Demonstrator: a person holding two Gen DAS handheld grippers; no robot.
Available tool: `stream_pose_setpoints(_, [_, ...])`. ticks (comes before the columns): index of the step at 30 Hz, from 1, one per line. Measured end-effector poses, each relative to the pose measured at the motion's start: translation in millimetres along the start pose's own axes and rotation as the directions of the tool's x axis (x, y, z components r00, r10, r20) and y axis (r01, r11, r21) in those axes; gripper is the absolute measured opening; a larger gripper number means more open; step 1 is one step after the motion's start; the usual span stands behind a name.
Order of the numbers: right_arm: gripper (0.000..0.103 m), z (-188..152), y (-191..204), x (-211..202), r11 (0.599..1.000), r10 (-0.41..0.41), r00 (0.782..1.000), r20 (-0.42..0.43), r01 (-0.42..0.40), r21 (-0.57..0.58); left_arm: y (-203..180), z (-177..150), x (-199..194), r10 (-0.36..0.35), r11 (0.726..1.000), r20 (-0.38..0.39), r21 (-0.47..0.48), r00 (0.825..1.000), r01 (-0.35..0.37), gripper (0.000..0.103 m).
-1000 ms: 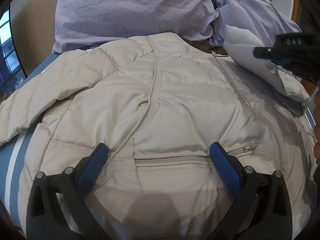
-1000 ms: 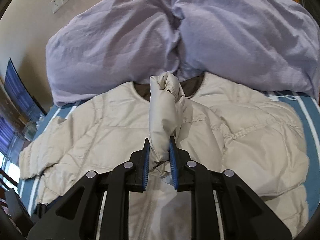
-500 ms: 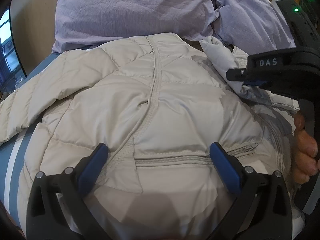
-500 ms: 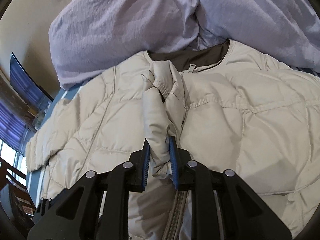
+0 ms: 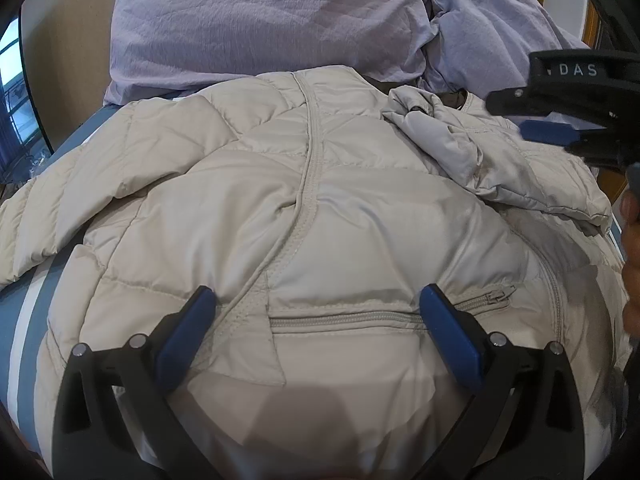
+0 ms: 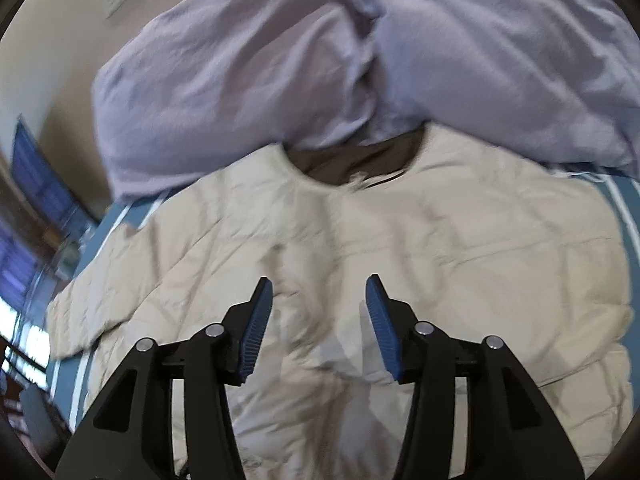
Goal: Fold large clothes
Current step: 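Lift the sleeve with the right gripper and lay it across the jacket body toward the collar, then open the right gripper and withdraw it from the folded sleeve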
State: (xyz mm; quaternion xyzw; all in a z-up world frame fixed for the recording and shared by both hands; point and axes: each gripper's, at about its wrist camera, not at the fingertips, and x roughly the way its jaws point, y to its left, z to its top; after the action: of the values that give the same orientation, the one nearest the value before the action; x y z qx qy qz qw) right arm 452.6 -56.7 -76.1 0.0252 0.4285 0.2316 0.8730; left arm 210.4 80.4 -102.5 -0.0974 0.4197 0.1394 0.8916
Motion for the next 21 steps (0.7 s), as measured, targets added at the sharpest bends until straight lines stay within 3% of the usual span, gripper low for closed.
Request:
stream_pose_setpoints(3, [0.060,4,-13,0,0.991,-0.133,0.990,0.037,0.133,0.011,0,0,0,0.000,1.000,0.000,0.000,1.000,0.000,0.101])
stream_pose_setpoints(5, [0.063,4,-20,4,0.974,-0.226,0.973,0.048,0.226,0.012,0,0,0,-0.001,1.000,0.000,-0.001,1.000,0.001,0.101])
stream_pose_setpoints(7, [0.066,2,-27,11,0.962,-0.273,0.961,0.034,0.273,0.013,0,0,0,-0.001,1.000,0.000,-0.001,1.000,0.001,0.101])
stream_pose_setpoints(10, [0.071,-3,-32,30,0.963,-0.267,0.963,-0.033,0.268,0.028,0,0,0,-0.002,1.000,0.000,-0.002,1.000,0.002,0.101])
stream_pose_setpoints(13, [0.077,-8,-25,41,0.962,-0.273,0.961,-0.043,0.273,0.008,0,0,0,-0.005,1.000,0.001,-0.004,1.000,0.005,0.101])
stream_pose_setpoints(21, [0.080,-23,0,67,0.951,-0.305,0.950,-0.065,0.300,-0.072,0,0,0,-0.008,1.000,0.001,-0.008,1.000,0.008,0.101])
